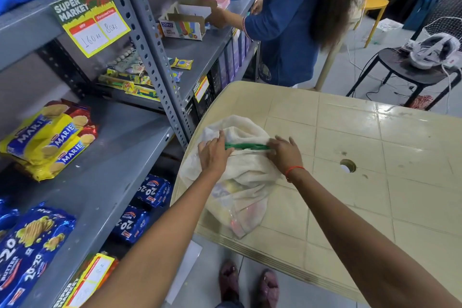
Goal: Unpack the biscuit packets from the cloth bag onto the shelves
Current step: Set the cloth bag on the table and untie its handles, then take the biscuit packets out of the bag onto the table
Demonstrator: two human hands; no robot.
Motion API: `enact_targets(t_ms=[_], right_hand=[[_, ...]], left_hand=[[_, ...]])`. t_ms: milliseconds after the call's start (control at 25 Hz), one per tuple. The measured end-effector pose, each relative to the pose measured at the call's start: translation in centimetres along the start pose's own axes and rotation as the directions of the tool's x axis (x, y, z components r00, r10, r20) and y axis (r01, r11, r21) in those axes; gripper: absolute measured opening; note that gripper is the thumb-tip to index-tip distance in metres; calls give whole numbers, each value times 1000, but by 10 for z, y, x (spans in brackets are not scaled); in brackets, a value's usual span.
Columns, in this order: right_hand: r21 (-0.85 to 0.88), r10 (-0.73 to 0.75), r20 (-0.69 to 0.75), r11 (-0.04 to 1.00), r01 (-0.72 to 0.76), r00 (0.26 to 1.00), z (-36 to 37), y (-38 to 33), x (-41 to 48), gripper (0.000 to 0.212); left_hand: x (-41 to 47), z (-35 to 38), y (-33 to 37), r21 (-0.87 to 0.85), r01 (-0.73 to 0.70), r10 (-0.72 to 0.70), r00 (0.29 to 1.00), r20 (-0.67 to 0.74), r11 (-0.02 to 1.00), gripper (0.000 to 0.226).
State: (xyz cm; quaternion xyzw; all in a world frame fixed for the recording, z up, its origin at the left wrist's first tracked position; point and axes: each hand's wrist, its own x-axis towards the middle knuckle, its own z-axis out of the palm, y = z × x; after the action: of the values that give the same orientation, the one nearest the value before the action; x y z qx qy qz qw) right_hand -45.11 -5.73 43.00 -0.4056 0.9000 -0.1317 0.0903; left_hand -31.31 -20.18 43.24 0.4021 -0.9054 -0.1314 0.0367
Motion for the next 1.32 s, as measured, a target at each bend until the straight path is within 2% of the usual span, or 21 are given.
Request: enact_targets(t_ms=[80, 120, 200, 280, 360, 440, 480, 520, 560, 600, 680, 760, 840, 920, 1000, 1080, 1120, 1160, 1240, 1280, 1320], right_hand=[[-39, 98, -6, 994, -98, 995, 3, 7, -1, 28], [21, 190, -34, 982, -190, 981, 0, 13, -5, 28], [143, 369, -81, 924, -356, 926, -7, 29, -12, 27], [136, 409, -111, 909, -393, 906, -10, 36, -15, 26], [117, 244, -212, 968, -223, 947, -10, 24, -17, 27], [100, -42, -273, 992, 72, 961, 1, 2, -20, 32], [65, -155, -226, 983, 173, 962, 9, -9, -22, 38], [20, -234, -150, 971, 240, 960, 18, -18, -24, 41], [-37, -285, -73, 958, 283, 956, 26, -25, -28, 41], [-80, -318, -40, 946, 314, 947, 32, -29, -32, 36], [-145, -394, -114, 915, 377, 912, 33, -29, -43, 22], [-207, -494, -191, 865, 457, 848, 31, -22, -60, 23], [-139, -511, -123, 857, 496, 850, 31, -16, -81, 24], [46, -445, -4, 895, 444, 896, 31, -16, -102, 23], [152, -364, -49, 918, 367, 930, 31, -20, -106, 21], [159, -217, -190, 956, 248, 957, 24, -24, -85, 36], [162, -152, -228, 968, 192, 962, 18, -26, -71, 49], [170, -156, -225, 966, 196, 962, 17, -25, -60, 55], [168, -284, -114, 939, 300, 952, 16, -25, -54, 41], [161, -315, -46, 934, 318, 948, 16, -26, -61, 41], [165, -301, -24, 939, 301, 953, 18, -25, -68, 44]], left_hand=[[3, -5, -12, 53, 9, -8, 1000, -15, 999, 33], [3, -8, -22, 37, 52, -50, 997, -53, 998, 28], [4, -17, -45, -54, 220, -225, 967, -123, 974, 26], [0, -22, -64, -131, 359, -374, 920, -119, 924, 24], [-5, -21, -65, -80, 349, -357, 921, -153, 934, 22], [-7, -17, -45, -21, 131, -132, 955, -264, 991, 29], [-5, -14, -30, -7, -32, 29, 958, -286, 999, 30], [-3, -11, -16, 14, -186, 183, 949, -259, 983, 32], [1, -8, -3, 52, -296, 301, 939, -168, 954, 35], [4, -6, 6, 110, -344, 349, 936, -31, 932, 39], [14, -5, 9, 161, -328, 298, 936, 185, 931, 36], [25, -13, 1, -96, -183, 203, 937, 284, 979, 20], [39, -23, -8, -245, -65, 131, 956, 261, 967, 13], [53, -34, -11, -306, -5, 58, 985, 162, 952, 17], [58, -48, -8, -400, 2, 85, 977, 198, 916, 22], [50, -62, -1, -508, 55, 178, 900, 399, 860, 30], [42, -66, 5, -479, 62, 238, 807, 540, 876, 30], [32, -66, 11, -370, -3, 269, 692, 670, 929, 28], [7, -58, 19, -94, -224, 180, 405, 896, 970, 14], [-3, -53, 20, -17, -257, 94, 288, 953, 966, 11], [-7, -48, 19, 7, -245, 56, 248, 967, 969, 20]])
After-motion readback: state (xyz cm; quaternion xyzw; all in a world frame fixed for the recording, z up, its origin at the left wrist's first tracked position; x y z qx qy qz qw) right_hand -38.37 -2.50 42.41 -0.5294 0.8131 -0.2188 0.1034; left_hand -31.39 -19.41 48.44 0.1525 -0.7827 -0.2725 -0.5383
